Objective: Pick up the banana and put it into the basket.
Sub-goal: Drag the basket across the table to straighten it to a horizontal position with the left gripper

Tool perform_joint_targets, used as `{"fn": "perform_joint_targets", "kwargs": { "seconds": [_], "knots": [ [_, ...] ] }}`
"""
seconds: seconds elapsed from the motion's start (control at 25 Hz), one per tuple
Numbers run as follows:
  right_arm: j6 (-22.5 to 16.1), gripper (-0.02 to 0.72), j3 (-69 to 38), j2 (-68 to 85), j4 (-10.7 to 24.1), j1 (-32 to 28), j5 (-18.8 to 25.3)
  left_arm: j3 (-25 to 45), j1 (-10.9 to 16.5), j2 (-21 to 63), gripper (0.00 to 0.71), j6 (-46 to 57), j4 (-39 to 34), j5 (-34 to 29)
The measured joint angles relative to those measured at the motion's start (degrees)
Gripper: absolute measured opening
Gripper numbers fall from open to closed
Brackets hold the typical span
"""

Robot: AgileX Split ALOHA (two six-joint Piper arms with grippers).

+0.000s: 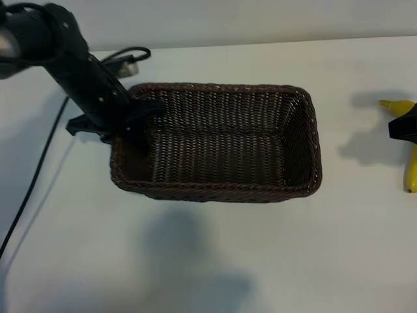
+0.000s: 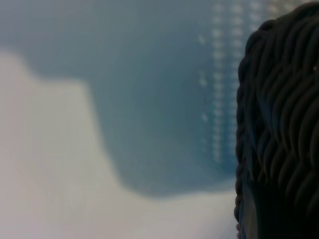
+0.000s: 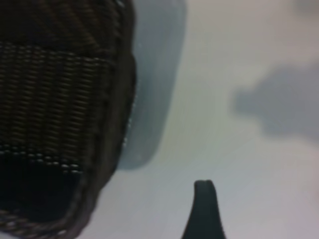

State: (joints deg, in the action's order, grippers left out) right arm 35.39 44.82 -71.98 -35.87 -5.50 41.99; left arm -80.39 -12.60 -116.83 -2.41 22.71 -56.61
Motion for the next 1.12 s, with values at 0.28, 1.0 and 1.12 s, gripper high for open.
{"fn": "perform_joint_targets", "kwargs": {
  "seconds": [0.28, 1.0, 1.12],
  "knots": [
    [0.00, 0.563, 0.00, 0.00, 0.00, 0.00, 0.00, -0.02, -0.29, -3.75, 0.153, -0.12, 0.43, 3.29],
    [0.00, 0.563, 0.00, 0.00, 0.00, 0.00, 0.00, -0.53, -0.52, -4.04, 0.566, -1.11, 2.49, 1.22],
    [0.00, 0.563, 0.00, 0.00, 0.00, 0.00, 0.00, -0.53, -0.53, -3.60, 0.602, -1.13, 1.97, 0.82]
  ]
}}
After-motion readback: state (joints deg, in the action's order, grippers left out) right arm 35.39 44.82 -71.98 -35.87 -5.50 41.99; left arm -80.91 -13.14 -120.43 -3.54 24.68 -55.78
